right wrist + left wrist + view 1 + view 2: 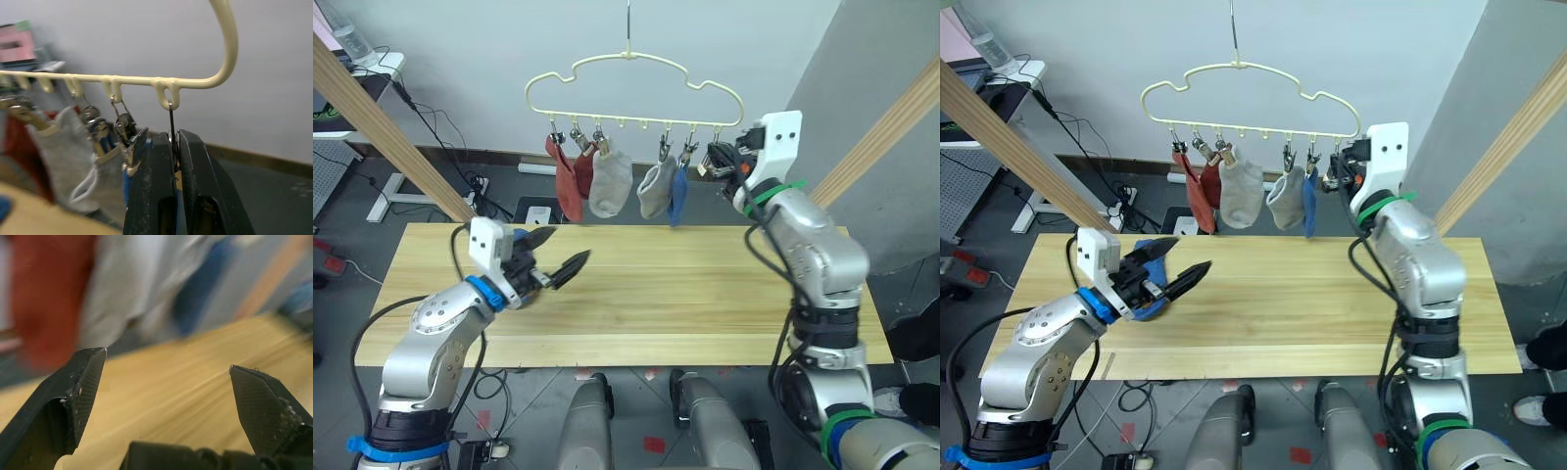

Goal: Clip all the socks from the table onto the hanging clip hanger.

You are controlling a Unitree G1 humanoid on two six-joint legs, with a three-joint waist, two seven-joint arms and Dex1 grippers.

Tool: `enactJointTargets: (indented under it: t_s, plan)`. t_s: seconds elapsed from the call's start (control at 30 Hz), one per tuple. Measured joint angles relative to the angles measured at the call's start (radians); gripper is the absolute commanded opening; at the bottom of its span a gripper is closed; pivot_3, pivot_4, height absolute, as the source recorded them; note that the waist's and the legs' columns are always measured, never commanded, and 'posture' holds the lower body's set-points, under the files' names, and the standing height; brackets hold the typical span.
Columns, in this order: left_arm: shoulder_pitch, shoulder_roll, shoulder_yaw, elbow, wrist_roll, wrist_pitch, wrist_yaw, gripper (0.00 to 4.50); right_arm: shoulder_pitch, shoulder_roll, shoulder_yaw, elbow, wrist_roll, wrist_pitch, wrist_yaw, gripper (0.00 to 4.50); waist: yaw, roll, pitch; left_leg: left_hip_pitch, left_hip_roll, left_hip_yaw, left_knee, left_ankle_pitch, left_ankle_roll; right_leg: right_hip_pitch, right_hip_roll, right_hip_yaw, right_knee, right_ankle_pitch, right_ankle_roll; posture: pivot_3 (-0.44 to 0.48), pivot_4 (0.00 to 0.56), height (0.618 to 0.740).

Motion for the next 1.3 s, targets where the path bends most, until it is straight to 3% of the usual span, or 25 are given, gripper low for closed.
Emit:
enactJointTargets:
  t_s: [0.23, 0.53, 0.8, 0.9, 1.17, 1.3]
  plan:
    - [-0.121, -0.004, -0.001, 0.323, 0.156, -0.131, 0.073, 4.50, -0.052, -0.062, -0.039, 0.020, 0.158, 0.201, 0.077, 0.02, -0.002, -0.004, 0.003, -0.008, -0.001, -0.001, 0.000, 0.000, 0.000, -0.007, -0.001, -0.001, 0.000, 0.002, 0.004, -0.010, 0.356, 0.740]
    - [-0.362, -0.054, -0.051, 0.790, 0.305, -0.303, 0.155, 4.50, -0.077, -0.073, -0.032, 0.038, 0.163, 0.208, 0.070, 0.02, -0.005, -0.004, 0.003, -0.017, -0.002, 0.000, 0.002, 0.000, 0.000, -0.015, -0.001, -0.001, 0.001, 0.003, 0.006, -0.022, 0.350, 0.740]
    - [-0.451, -0.048, -0.035, 0.941, 0.307, -0.269, 0.142, 4.50, -0.080, -0.078, -0.034, 0.039, 0.164, 0.208, 0.059, 0.02, -0.010, -0.005, 0.003, -0.016, -0.002, 0.001, 0.003, 0.000, 0.000, -0.014, -0.001, -0.001, 0.003, 0.004, 0.006, -0.035, 0.346, 0.740]
    - [-0.448, -0.058, -0.003, 0.938, 0.270, -0.217, 0.108, 3.94, -0.080, -0.078, -0.035, 0.038, 0.164, 0.208, 0.055, 0.00, -0.013, -0.005, 0.003, -0.015, -0.002, 0.001, 0.004, 0.000, 0.000, -0.014, -0.001, 0.000, 0.004, 0.004, 0.007, -0.036, 0.349, 0.740]
    - [-0.435, -0.050, 0.003, 0.914, 0.267, -0.186, 0.076, 1.82, -0.080, -0.078, -0.035, 0.037, 0.171, 0.209, 0.041, 0.00, -0.013, -0.005, 0.003, -0.014, -0.002, 0.001, 0.005, 0.000, 0.000, -0.014, -0.001, 0.000, 0.006, 0.004, 0.007, -0.026, 0.355, 0.740]
    - [-0.384, -0.052, 0.000, 0.825, 0.250, -0.165, 0.019, 0.72, -0.080, -0.077, -0.034, 0.037, 0.180, 0.209, 0.039, 0.00, -0.012, -0.005, 0.003, -0.014, -0.002, 0.001, 0.005, 0.000, 0.000, -0.014, -0.001, 0.000, 0.006, 0.004, 0.007, -0.025, 0.359, 0.740]
